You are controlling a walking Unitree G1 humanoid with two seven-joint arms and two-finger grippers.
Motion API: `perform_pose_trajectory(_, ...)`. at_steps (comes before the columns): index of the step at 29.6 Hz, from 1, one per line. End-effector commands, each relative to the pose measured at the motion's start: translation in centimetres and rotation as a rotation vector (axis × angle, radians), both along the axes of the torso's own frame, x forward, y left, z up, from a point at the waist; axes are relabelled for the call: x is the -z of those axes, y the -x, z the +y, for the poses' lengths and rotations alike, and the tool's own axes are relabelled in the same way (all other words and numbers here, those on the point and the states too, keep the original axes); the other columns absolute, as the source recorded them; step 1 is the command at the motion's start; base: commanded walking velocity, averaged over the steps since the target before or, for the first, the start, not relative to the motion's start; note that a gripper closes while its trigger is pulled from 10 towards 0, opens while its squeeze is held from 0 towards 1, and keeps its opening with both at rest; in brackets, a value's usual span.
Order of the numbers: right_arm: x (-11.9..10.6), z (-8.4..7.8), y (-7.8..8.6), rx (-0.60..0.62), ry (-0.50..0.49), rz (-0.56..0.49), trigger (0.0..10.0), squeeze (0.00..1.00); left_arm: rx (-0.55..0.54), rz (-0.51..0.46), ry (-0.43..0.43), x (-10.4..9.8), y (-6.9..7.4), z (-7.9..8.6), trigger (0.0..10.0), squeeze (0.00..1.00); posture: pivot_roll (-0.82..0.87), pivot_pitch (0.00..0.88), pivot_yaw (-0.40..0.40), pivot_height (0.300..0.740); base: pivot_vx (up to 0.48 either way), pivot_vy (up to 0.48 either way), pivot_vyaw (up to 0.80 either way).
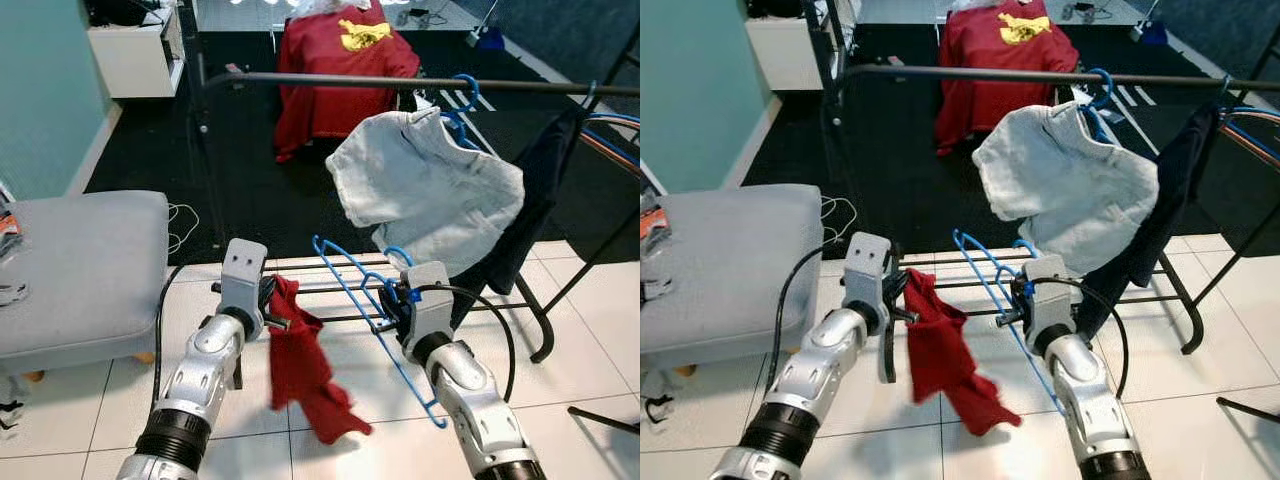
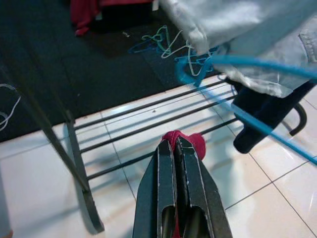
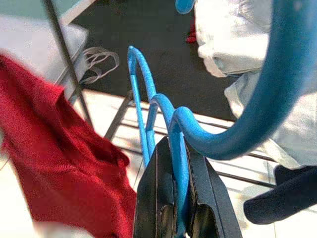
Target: Hang hanger
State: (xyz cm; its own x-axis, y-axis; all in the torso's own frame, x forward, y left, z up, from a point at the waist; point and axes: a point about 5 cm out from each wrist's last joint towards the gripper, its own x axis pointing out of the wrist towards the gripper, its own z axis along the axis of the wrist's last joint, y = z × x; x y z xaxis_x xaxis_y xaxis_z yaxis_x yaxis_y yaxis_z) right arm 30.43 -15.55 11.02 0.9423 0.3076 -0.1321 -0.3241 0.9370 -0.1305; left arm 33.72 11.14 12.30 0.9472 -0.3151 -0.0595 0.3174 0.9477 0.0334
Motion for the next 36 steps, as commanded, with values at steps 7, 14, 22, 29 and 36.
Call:
perform_pose_trajectory(7,1.1,-1.9,1.1,-0.074,0.167,0.026,10.0,0.00,0.155,-0.140,-0.138,-1.9,-0.5,0.7,10.0,0.00,-0.08,0.143,-0.027,0.740,0.000,0.000,0.00)
perform_pose_trajectory(14,0.2,-2.3,2.0,-0.191,0.170,-0.002,10.0,0.00,0.312,-0.184,-0.202,-2.9,-0.7,2.1,10.0,0.00,-0.08,0.149,-0.028,0.740,0.000,0.000,0.00)
perform_pose_trajectory(22,-0.5,-0.6,3.3,-0.373,0.163,0.065,10.0,0.00,0.292,-0.223,-0.360,-3.1,-1.7,2.2,10.0,0.00,-0.08,0.161,-0.022,0.740,0.000,0.000,0.00)
perform_pose_trajectory(29,-0.2,0.3,3.6,-0.419,0.201,0.102,10.0,0.00,0.239,-0.229,-0.352,-3.1,-2.1,2.1,10.0,0.00,-0.09,0.164,-0.025,0.740,0.000,0.000,0.00)
perform_pose_trajectory(36,0.3,0.2,4.1,-0.441,0.225,0.153,10.0,0.00,0.236,-0.241,-0.260,-3.6,-2.3,2.0,10.0,0.00,-0.09,0.140,-0.016,0.740,0.000,0.000,0.00)
